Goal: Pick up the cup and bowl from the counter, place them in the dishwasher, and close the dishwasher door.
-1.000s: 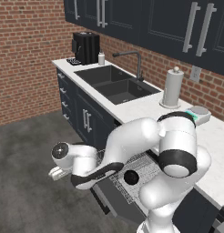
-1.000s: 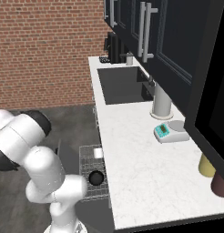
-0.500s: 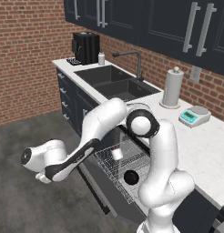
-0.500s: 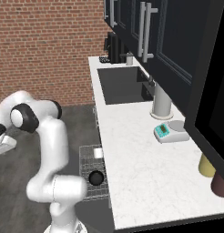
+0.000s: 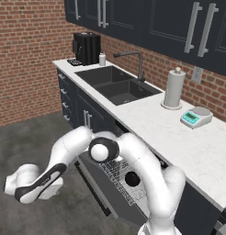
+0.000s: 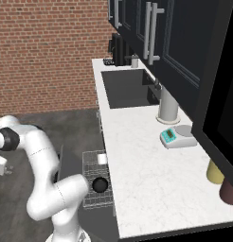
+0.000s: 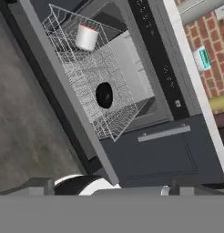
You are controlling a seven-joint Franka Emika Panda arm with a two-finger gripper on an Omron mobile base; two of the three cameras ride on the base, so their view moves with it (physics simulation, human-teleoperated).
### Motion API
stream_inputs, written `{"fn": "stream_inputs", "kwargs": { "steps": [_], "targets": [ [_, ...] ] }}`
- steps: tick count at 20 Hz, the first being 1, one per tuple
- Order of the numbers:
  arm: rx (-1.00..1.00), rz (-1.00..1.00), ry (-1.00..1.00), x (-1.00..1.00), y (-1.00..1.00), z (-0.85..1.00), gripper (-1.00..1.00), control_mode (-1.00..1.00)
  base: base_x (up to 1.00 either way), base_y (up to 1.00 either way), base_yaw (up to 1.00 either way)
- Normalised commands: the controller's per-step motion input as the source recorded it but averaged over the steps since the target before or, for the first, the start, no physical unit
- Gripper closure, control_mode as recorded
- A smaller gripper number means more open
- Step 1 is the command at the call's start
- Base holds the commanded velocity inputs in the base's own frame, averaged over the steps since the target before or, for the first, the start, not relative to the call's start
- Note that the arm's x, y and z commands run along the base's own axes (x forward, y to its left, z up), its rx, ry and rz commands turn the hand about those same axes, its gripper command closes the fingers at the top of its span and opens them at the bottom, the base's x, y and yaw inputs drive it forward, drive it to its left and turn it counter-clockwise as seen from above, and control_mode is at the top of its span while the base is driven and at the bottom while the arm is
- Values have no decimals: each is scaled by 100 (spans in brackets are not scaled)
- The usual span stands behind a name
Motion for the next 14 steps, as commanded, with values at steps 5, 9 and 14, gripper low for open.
{"fn": "stream_inputs", "kwargs": {
  "steps": [5, 9, 14],
  "targets": [
    [-31, -19, 0, 30, 5, -49, -100, -100, 0, 0, 0],
    [-29, -16, 0, 46, 0, -51, -100, -100, 0, 0, 0],
    [-27, -4, 0, 40, -15, -61, -100, -100, 0, 0, 0]
  ]
}}
